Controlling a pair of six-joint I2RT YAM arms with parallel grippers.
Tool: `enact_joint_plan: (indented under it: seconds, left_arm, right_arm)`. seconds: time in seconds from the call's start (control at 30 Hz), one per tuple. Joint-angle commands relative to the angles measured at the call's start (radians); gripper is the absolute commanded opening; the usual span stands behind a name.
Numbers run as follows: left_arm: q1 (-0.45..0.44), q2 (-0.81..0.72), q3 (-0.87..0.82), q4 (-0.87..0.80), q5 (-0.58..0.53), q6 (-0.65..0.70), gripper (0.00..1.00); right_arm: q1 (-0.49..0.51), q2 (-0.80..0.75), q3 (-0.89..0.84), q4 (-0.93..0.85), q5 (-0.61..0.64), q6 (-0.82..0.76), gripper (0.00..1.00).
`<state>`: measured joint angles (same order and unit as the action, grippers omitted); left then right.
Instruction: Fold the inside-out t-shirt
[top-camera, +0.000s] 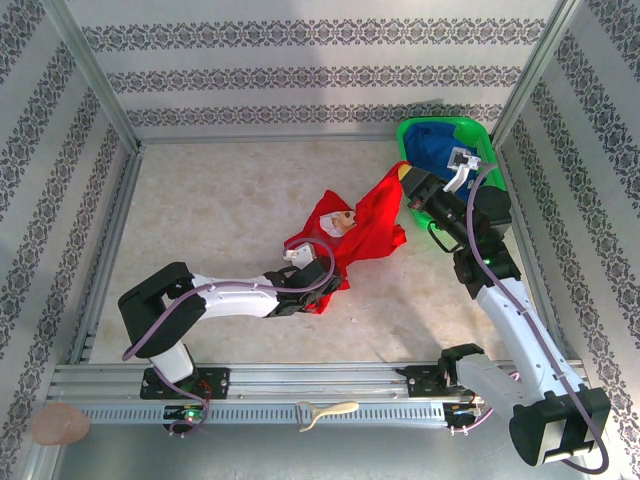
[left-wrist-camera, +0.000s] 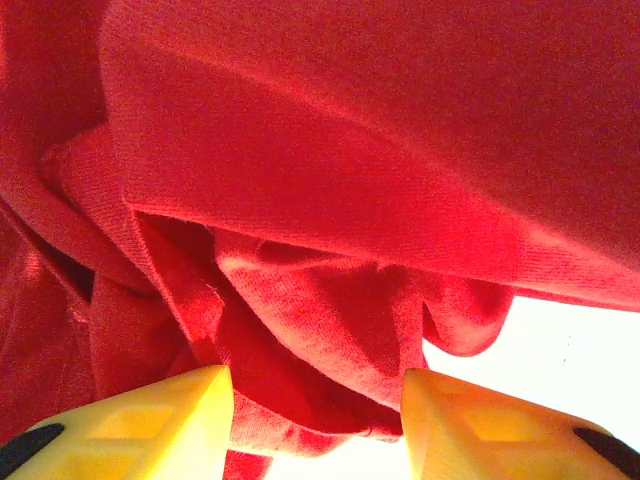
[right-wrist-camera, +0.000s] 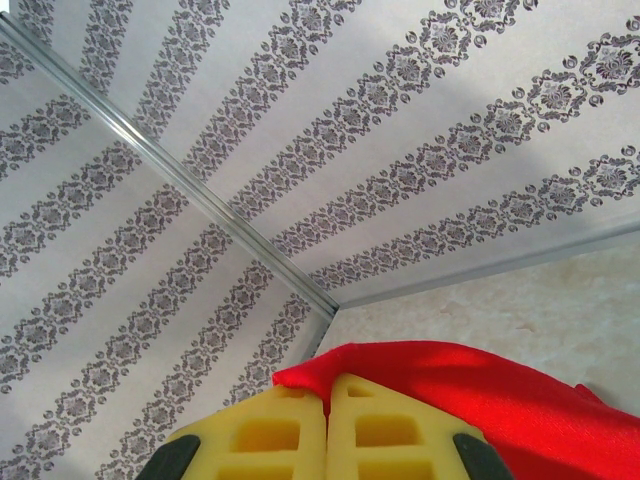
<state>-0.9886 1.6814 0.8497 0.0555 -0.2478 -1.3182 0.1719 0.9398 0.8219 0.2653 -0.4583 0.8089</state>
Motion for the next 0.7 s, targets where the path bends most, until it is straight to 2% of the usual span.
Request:
enact_joint_plan:
  seconds: [0.0, 0.23, 0.33, 0.43, 0.53, 0.67]
  left_arm:
    - [-0.013, -0.005, 0.016, -0.034, -0.039, -0.02, 0.48]
    - [-0.01, 0.037, -0.007, -0.021, -0.024, -0.1, 0.48]
    - [0.002, 0.072, 0.015, -0.019, -0.028, -0.083, 0.45]
    - [0.025, 0.099, 0.029, -0.01, -0.035, -0.048, 0.32]
    - [0.056, 0.088, 0.033, 0.003, -0.054, 0.033, 0.01]
    - [0.105, -0.023, 0.036, -0.006, -0.077, 0.221, 0.0]
  right_arm:
    - [0.0, -0.001, -0.006, 0.048, 0.018, 0.0, 0.0]
    - [0.0, 0.001, -0.004, 0.05, 0.023, -0.001, 0.0]
    - [0.0, 0.007, -0.001, 0.055, 0.022, 0.006, 0.0]
    - [0.001, 0.013, 0.008, 0.055, 0.021, 0.006, 0.0]
    - [0.0, 0.013, 0.021, 0.052, 0.019, 0.006, 0.0]
    - [0.001, 0.013, 0.046, 0.037, 0.02, 0.001, 0.0]
